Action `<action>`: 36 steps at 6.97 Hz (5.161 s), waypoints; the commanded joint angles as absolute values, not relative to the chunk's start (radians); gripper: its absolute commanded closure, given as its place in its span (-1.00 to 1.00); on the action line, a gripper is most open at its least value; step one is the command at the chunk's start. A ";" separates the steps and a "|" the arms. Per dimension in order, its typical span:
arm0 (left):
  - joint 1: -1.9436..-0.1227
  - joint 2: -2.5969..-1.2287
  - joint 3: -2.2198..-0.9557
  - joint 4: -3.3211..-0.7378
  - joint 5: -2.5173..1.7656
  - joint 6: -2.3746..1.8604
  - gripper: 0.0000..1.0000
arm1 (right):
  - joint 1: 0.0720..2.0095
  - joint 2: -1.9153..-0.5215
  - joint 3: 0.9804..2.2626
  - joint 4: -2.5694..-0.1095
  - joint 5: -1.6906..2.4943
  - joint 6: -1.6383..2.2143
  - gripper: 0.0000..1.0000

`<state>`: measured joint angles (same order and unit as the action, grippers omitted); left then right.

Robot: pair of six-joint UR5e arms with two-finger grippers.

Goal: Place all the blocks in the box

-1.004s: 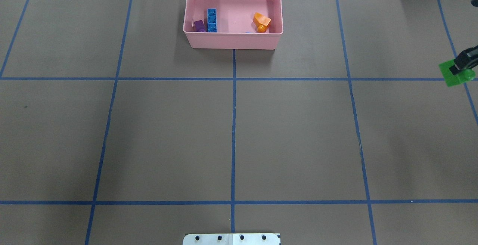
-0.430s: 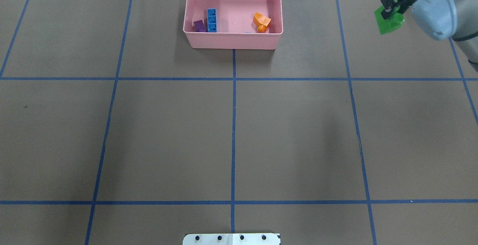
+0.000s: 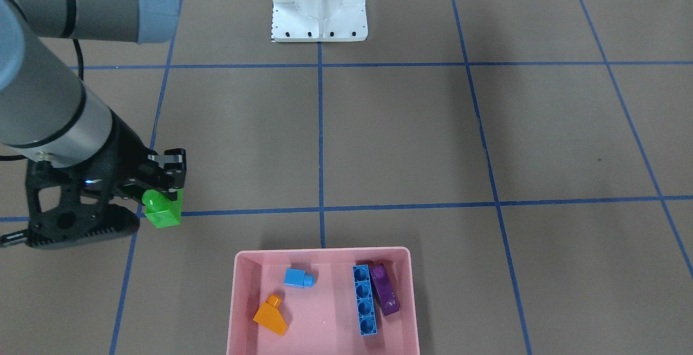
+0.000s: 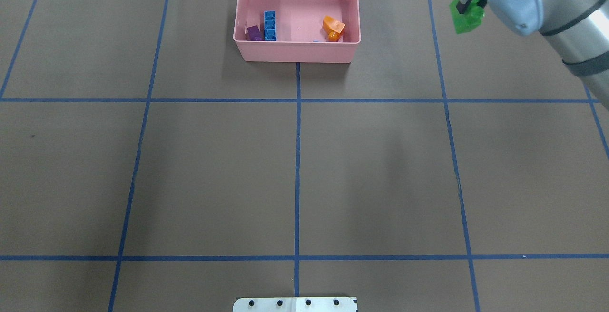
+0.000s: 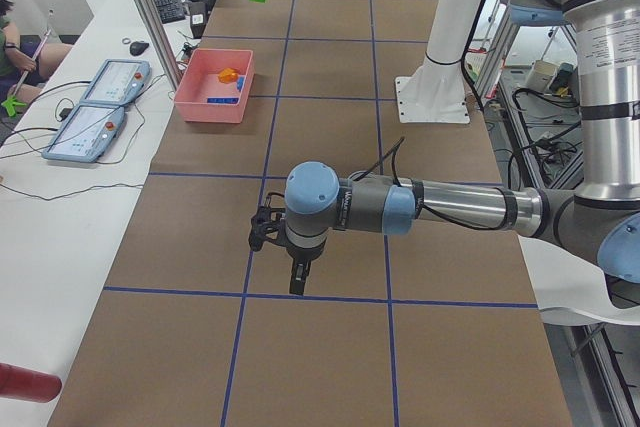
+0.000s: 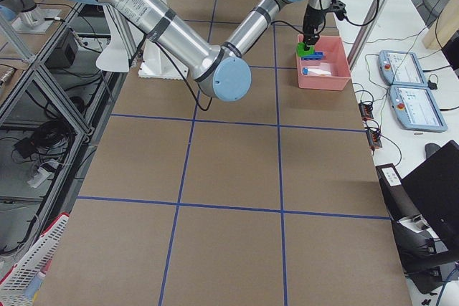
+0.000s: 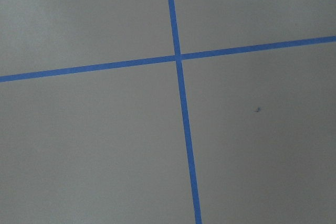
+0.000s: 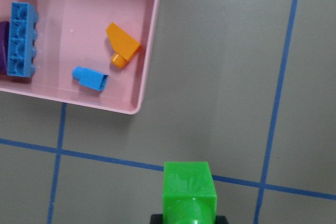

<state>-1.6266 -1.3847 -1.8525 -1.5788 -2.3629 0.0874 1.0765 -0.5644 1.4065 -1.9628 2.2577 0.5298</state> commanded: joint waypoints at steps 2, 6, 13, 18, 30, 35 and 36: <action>-1.626 -1.382 -1.847 -1.583 -2.365 0.087 -1.00 | 1.010 -0.441 1.109 -1.622 2.215 0.714 1.00; -1.626 -1.382 -1.844 -1.583 -2.387 0.087 -1.00 | 0.840 -0.192 0.583 -1.173 1.934 0.973 1.00; -1.626 -1.381 -1.839 -1.583 -2.407 0.087 -1.00 | 0.931 -0.189 0.799 -1.644 2.059 0.764 -1.00; -1.626 -1.381 -1.827 -1.586 -2.405 0.078 -1.00 | 1.139 -0.976 1.649 -1.787 2.217 0.452 -1.00; -1.624 -1.382 -1.859 -1.611 -2.410 0.026 -1.00 | 1.523 -1.799 1.910 -1.660 2.316 -0.124 -1.00; -1.624 -1.382 -1.852 -1.608 -2.457 0.014 -1.00 | 1.523 -1.805 1.911 -1.657 2.316 -0.126 -1.00; -1.626 -1.382 -1.853 -1.608 -2.457 0.014 -1.00 | 1.523 -1.805 1.913 -1.657 2.316 -0.126 -1.00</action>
<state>-1.6250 -1.3821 -1.8524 -1.6077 -2.4580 0.0152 1.5232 -1.8046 1.9113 -1.6571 2.3163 -0.1257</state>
